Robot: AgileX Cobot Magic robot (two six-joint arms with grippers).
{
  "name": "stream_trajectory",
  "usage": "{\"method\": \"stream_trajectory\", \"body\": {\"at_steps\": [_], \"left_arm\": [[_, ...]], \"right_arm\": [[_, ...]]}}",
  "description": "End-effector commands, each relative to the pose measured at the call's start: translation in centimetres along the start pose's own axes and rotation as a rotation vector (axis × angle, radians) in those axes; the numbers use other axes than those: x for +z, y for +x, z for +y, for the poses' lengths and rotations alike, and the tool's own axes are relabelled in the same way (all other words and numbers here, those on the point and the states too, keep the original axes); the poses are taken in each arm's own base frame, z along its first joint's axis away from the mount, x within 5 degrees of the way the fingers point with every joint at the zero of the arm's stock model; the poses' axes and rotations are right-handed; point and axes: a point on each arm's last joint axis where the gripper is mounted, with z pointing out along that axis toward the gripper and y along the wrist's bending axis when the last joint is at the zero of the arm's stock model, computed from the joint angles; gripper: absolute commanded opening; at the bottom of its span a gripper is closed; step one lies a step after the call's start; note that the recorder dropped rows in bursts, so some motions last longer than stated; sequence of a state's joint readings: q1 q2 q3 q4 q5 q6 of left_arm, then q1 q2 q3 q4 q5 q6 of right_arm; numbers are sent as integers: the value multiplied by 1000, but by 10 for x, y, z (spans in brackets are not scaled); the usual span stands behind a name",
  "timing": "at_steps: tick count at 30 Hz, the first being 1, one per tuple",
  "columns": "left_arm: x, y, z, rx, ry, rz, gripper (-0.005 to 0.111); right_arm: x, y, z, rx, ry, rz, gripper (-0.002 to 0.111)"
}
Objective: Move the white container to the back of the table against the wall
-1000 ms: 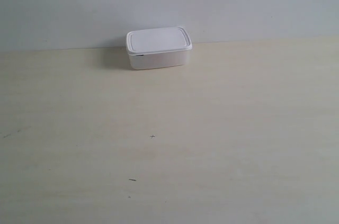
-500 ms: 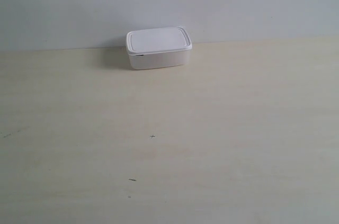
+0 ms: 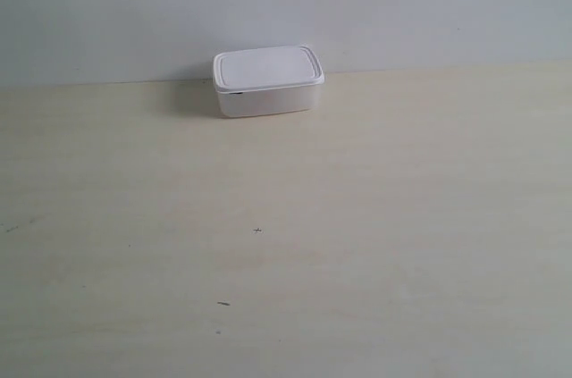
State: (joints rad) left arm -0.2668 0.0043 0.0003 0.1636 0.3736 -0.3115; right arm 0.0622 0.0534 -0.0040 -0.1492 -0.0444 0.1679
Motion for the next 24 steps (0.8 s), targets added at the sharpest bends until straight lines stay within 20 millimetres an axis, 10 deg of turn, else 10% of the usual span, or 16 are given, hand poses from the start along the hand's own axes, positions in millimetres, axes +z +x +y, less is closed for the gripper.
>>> {"method": "stream_trajectory", "body": {"at_steps": [1,24], "left_arm": [[0,-1,0,10,3,-11,0],[0,-1,0,20,-1,-12,0]], "right_arm": [[-1,0,0,-7,2,-8,0],[-1,0,0,-7,2,-8,0]]}}
